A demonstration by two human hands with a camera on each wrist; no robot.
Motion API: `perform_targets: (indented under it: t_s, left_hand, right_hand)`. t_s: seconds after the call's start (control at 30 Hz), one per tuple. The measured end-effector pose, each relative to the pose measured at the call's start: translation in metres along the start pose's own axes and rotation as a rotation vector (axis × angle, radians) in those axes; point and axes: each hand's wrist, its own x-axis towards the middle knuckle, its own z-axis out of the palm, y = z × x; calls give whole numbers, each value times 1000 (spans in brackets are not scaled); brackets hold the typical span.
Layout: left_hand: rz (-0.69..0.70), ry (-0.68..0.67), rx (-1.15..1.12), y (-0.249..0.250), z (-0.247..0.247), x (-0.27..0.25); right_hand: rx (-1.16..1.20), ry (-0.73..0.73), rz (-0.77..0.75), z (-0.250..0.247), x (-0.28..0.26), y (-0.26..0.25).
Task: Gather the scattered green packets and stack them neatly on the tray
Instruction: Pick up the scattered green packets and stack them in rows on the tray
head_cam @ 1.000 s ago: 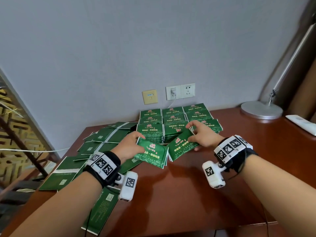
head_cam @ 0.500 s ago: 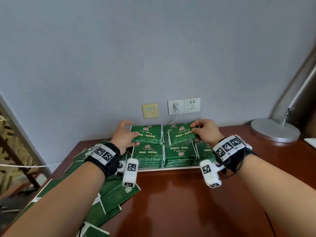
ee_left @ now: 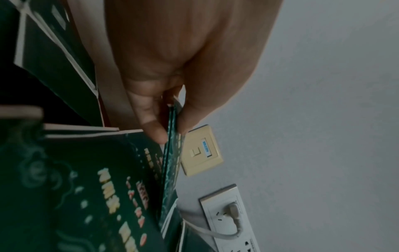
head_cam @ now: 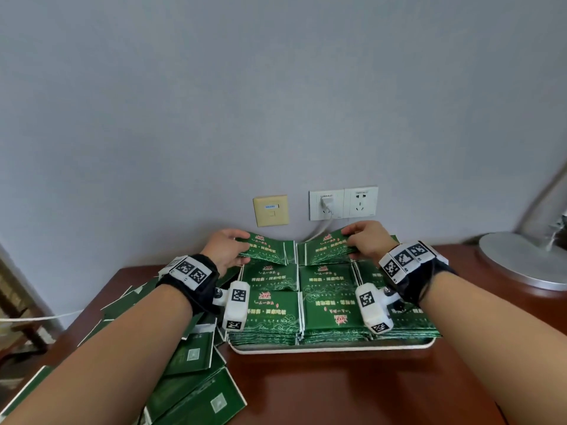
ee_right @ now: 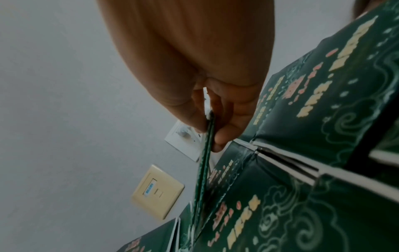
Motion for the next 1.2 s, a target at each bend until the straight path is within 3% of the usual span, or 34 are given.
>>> perform_targets:
  t_s: [0.23, 0.4, 0.67, 1.2]
  left_hand:
    - [-8, -112, 214, -4, 6, 17]
    - [62, -124, 465, -5, 2, 25]
    - [126, -186, 676, -7, 3, 21]
    - [133, -222, 744, 2, -4, 4]
  right_hand:
    - [-160, -19, -16, 8, 13, 4]
    - [-339, -8, -86, 14, 15, 2]
    - [-517, 0, -111, 17, 17, 3]
    - [-597, -27, -121, 13, -2, -6]
